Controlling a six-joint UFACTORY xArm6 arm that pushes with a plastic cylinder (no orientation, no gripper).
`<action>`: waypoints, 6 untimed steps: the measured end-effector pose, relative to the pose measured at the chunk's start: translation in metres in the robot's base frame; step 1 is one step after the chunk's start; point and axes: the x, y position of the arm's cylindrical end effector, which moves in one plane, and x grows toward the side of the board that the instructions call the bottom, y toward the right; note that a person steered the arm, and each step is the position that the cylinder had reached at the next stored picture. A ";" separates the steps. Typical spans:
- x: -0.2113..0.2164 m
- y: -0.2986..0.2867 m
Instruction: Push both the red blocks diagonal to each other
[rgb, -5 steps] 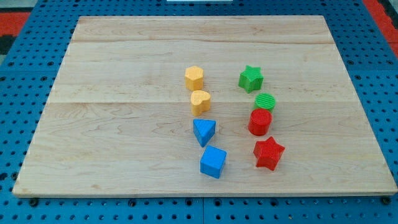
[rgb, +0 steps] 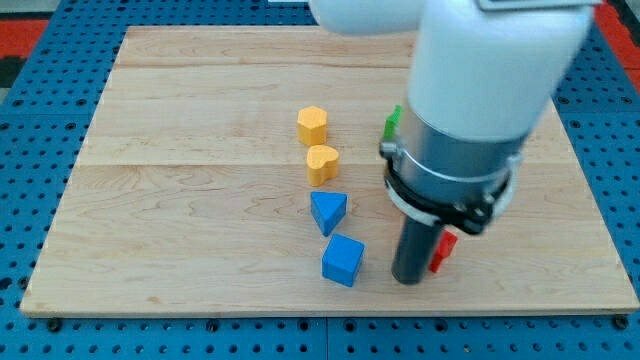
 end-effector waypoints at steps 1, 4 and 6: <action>-0.022 0.000; -0.003 0.049; -0.072 0.041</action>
